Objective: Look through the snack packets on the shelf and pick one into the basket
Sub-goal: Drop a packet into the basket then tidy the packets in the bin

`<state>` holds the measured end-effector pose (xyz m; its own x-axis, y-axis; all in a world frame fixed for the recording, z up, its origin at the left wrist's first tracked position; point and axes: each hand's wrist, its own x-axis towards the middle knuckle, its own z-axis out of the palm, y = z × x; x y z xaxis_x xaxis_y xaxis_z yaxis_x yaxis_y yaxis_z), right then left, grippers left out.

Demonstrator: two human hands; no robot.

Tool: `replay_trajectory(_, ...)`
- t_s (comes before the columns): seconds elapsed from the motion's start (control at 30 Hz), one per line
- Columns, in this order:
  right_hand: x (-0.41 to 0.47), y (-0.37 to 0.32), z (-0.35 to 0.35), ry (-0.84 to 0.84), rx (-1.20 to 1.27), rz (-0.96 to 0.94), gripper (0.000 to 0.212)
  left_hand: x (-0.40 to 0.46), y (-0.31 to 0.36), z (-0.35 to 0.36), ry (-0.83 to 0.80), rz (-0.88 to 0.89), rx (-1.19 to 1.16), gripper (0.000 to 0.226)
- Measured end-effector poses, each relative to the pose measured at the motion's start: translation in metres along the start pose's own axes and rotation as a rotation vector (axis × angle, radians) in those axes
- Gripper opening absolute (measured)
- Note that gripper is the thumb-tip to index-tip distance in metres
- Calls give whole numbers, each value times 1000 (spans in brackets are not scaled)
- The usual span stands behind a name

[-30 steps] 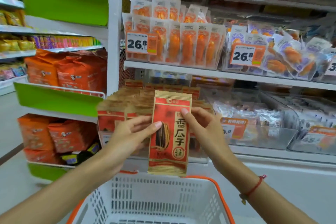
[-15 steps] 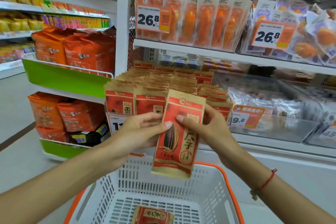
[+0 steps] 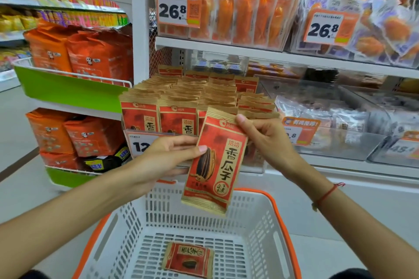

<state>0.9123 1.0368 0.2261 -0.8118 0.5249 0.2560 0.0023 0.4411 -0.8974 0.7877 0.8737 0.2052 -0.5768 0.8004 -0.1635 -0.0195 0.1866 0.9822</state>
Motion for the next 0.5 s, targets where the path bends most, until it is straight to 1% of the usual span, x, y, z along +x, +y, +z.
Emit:
replay_trajectory(0.07,0,4,-2,-11,10,-39,41,0,-1,0,-10,-2,-3,27)
replay_trajectory(0.17,0,8,2,30,37,-43,41,2,-2,-1,-23,5,-14,31)
replay_trajectory(0.27,2,12,6,81,68,-10,44,4,-3,-3,-22,21,-37,33)
replay_trajectory(0.37,3,15,10,61,34,45,45,4,-5,-1,9,13,-33,28)
replay_trajectory(0.4,3,16,11,34,22,61,40,3,-6,0,20,11,-39,25)
replay_trajectory(0.47,2,16,11,-43,39,102,21,3,-6,2,36,15,-86,22)
replay_trajectory(0.5,1,15,10,-86,61,131,16,3,-5,1,42,24,-124,23)
